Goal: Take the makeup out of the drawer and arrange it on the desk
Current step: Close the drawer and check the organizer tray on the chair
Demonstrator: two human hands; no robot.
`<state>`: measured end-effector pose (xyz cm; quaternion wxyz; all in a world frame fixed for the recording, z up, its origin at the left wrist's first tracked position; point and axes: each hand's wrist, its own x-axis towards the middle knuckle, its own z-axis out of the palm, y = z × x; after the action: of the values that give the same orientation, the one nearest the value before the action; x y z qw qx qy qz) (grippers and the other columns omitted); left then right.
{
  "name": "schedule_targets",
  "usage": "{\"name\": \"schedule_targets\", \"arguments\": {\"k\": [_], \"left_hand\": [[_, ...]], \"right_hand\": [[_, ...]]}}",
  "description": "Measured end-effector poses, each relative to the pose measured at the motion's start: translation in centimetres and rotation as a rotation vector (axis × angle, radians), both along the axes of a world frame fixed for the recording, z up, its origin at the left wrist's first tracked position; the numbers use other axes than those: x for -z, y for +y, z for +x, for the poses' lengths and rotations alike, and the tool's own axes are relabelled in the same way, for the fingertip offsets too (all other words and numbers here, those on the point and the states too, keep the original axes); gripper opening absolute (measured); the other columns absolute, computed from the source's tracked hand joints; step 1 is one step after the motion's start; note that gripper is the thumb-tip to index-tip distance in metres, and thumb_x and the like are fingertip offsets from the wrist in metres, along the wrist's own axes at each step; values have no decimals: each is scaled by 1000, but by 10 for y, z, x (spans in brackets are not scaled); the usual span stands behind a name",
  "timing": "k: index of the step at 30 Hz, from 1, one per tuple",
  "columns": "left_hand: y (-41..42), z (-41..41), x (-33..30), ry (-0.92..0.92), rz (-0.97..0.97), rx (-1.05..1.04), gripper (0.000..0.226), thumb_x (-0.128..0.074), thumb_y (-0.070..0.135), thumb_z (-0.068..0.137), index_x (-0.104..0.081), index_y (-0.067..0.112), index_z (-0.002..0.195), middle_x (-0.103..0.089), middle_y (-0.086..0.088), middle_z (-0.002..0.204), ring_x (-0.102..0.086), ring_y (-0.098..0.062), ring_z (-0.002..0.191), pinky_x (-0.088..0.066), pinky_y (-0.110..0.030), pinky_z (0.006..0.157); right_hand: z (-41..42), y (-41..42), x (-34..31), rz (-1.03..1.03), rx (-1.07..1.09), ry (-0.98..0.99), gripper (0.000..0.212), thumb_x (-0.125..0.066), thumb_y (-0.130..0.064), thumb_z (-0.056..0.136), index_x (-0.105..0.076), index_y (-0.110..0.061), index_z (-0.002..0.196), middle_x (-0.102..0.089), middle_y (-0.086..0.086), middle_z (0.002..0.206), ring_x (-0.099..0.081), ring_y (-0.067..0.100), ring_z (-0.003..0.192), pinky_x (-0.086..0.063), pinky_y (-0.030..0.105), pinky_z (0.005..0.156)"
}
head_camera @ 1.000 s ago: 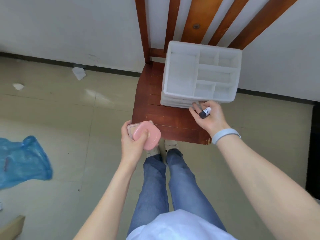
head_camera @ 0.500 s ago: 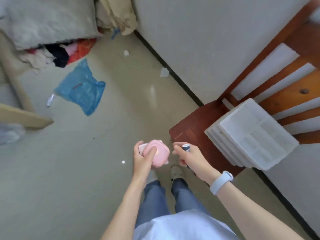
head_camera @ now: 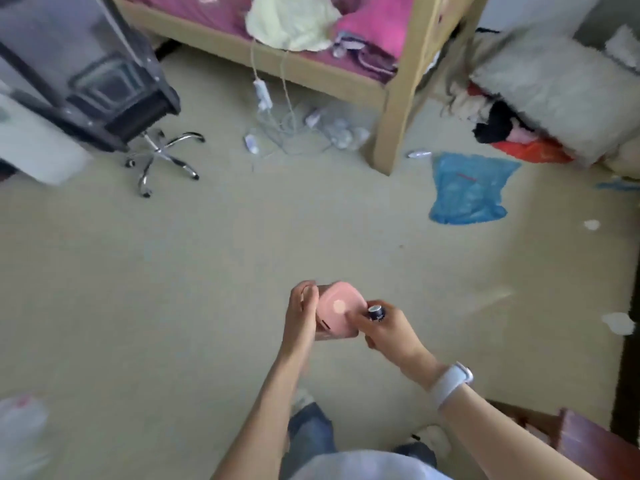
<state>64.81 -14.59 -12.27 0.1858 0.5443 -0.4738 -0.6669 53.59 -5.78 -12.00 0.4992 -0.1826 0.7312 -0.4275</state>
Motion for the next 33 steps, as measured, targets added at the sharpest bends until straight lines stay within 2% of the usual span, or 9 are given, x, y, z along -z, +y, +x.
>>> {"name": "schedule_targets", "arguments": {"k": [2, 6, 11, 15, 18, 21, 24, 29, 33], "left_hand": [[-44, 58, 3, -26, -3, -158, 11, -42, 29, 96, -52, 34, 96, -59, -2, 112, -59, -20, 98, -51, -45, 87], [-118, 165, -1, -67, -39, -443, 17, -47, 19, 93, -53, 34, 97, -61, 7, 97, -62, -13, 83, -50, -22, 59], [-208, 246, -13, -60, -29, -625, 32, -47, 5, 88, -53, 26, 112, -61, 5, 97, -63, -14, 79, -53, -29, 64], [-297, 273, -16, -22, -52, -732, 32, -50, 4, 88, -55, 25, 111, -63, 2, 94, -65, -16, 74, -55, -31, 63], [-380, 284, -17, -16, -76, -782, 32, -51, 5, 88, -55, 24, 113, -65, 0, 91, -65, -18, 74, -54, -37, 70], [-471, 293, -25, -11, -95, -848, 31, -48, 4, 88, -54, 21, 114, -65, -1, 91, -65, -18, 72, -53, -30, 61], [-560, 304, -44, 26, -121, -934, 31, -45, 3, 89, -53, 19, 114, -64, -5, 93, -65, -17, 70, -52, -25, 55], [-667, 343, -67, 22, -186, -992, 29, -48, 6, 88, -55, 29, 104, -66, -4, 95, -66, -19, 75, -56, -32, 64], [-739, 399, -54, -35, -174, -1075, 29, -48, 9, 89, -55, 26, 111, -66, -2, 94, -66, -17, 75, -51, -24, 54]], "right_hand": [[42, -58, 0, -17, -60, -100, 22, -64, -18, 85, -49, -12, 69, -40, -10, 43, -36, 9, 34, -25, 16, 36], [112, -161, -1, -7, -123, -241, 13, -58, -14, 88, -47, -8, 87, -45, -2, 52, -35, 14, 37, -23, 23, 41], [159, -274, -8, 8, -299, -72, 21, -58, -11, 87, -49, -6, 105, -49, 6, 61, -40, 11, 33, -27, 17, 37], [176, -385, -11, -31, -389, 34, 24, -61, -13, 86, -48, -7, 106, -51, 6, 72, -41, 9, 31, -31, 17, 34], [182, -484, -15, -90, -499, 171, 18, -60, -17, 86, -53, -12, 102, -54, 3, 62, -46, 9, 37, -35, 17, 41], [188, -585, -23, -147, -598, 253, 12, -63, -22, 84, -55, -20, 92, -54, -2, 59, -48, 12, 48, -35, 16, 44], [202, -677, -36, -166, -668, 264, 15, -67, -32, 80, -53, -30, 82, -55, -6, 62, -49, 14, 55, -35, 22, 50], [249, -808, -40, -177, -757, 253, 8, -61, -17, 82, -56, -22, 84, -53, -4, 58, -46, 16, 52, -36, 25, 52], [300, -904, -29, -173, -841, 247, 12, -57, -12, 83, -55, -24, 82, -54, -4, 59, -48, 14, 52, -39, 25, 52]]}}
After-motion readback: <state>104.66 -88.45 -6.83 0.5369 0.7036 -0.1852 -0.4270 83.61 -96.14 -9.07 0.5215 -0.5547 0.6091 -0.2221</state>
